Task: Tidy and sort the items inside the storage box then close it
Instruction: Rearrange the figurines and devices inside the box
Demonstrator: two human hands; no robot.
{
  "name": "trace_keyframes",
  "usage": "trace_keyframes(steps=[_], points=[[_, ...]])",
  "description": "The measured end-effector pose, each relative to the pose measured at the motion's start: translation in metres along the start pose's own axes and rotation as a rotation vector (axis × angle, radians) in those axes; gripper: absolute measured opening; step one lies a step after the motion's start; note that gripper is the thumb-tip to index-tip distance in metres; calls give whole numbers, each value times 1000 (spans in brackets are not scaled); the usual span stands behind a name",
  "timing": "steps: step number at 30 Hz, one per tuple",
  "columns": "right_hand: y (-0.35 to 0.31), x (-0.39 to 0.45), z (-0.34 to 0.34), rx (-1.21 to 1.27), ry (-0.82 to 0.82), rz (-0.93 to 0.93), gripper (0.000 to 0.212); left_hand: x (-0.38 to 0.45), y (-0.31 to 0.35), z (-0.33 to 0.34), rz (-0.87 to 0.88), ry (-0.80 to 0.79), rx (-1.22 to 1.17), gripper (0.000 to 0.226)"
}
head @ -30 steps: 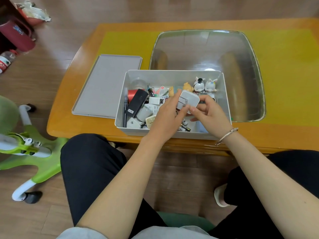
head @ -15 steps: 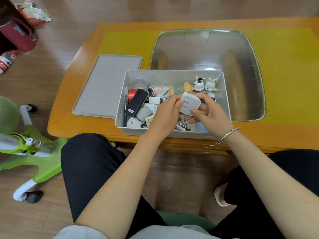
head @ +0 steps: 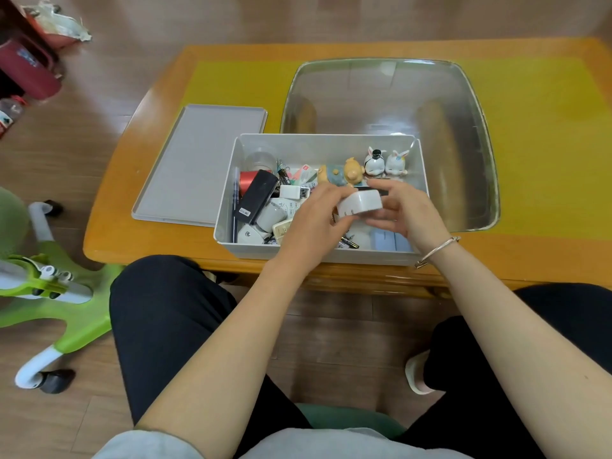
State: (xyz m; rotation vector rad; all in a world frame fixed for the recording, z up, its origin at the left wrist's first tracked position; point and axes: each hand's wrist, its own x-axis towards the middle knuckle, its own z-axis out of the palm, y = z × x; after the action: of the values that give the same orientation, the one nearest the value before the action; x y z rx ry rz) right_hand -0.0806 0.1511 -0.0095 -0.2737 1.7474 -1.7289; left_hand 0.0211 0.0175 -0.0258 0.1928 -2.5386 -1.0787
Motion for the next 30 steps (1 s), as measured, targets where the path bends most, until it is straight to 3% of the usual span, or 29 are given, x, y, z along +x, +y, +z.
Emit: trace_keyframes(steps=[1,4,7,10,12,15,19,24,27,30], points=[[-2,0,-1,-37,-6,51,20,-2,0,1,52,-16,83,36],[-4,-5,-7,-262,-98,80,31,-6,2,5,143,-21,242,37],[-6,-8,-12,-232,-130,97,20,-7,4,7,167,11,245,35],[-13,-9,-18,-127,-49,142,14,-5,8,8,154,2,124,37],[-19,-10,-25,-53,-44,145,16,-3,12,11,130,-44,27,50],[-30,-13,-36,-177,8,66,25,2,17,12,-57,-183,-49,91],[-43,-15,-43,-412,101,-58,26,4,12,17,-124,-421,295,114],[-47,-13,-47,-721,85,-147,26,7,12,31,-67,-616,464,86],[-44,-12,-48,-876,93,-173,27,11,10,34,-92,-641,427,64],[-43,-13,-46,-992,58,-172,29,12,8,34,-78,-641,432,59]])
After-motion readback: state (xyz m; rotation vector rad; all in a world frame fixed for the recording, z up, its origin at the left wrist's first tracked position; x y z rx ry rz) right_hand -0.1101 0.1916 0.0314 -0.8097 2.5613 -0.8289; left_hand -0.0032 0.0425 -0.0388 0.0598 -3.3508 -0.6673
